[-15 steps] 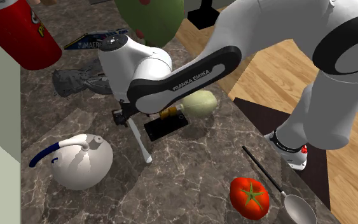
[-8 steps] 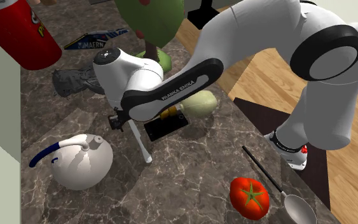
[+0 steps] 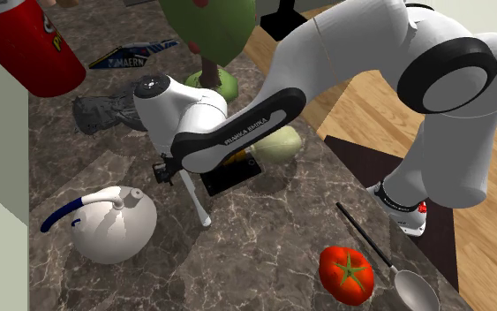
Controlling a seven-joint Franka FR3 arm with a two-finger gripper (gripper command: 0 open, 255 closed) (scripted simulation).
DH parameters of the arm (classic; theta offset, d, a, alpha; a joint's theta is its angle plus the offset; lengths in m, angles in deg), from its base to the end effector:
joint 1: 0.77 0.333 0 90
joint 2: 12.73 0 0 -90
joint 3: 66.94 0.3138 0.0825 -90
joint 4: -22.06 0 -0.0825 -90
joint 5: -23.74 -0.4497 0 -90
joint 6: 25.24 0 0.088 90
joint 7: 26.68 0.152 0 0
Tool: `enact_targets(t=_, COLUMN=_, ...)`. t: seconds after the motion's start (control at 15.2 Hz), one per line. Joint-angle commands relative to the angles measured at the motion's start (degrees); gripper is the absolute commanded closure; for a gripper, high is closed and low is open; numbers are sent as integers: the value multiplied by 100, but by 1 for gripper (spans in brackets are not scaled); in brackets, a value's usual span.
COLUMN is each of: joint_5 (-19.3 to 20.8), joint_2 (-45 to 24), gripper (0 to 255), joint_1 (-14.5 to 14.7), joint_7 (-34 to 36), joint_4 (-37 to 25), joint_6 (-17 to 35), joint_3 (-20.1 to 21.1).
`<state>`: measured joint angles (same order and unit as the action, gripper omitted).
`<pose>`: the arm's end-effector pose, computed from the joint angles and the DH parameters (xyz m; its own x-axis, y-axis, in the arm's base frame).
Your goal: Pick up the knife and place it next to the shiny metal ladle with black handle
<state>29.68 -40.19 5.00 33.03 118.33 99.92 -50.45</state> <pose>0.6840 0.2584 0.2549 0.8085 -0.5883 -0.0143 -0.5880 -0.8065 -0.0625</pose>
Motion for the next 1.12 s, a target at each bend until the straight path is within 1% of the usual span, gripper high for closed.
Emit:
enact_targets(t=0.0, joint_5=0, joint_2=-1, gripper=0, joint_1=0, joint_7=0, joint_4=1, joint_6=2, joint_3=0)
enact_targets(t=0.07, joint_5=0, joint_2=-1, gripper=0, joint_1=0, joint_7=0, joint_4=0, joint_6=1, joint_3=0)
enact_targets(t=0.13, joint_5=0, joint_2=-1, gripper=255, joint_1=0, joint_7=0, joint_4=0, joint_6=1, joint_3=0)
enact_targets(t=0.73, joint_5=0, joint_2=-1, gripper=255, joint_1=0, joint_7=0, joint_4=1, joint_6=2, joint_3=0)
enact_targets(t=1.06, joint_5=-54, joint_2=165, gripper=255, joint_1=-17, joint_7=-23, joint_4=-150, joint_6=-310, joint_3=30)
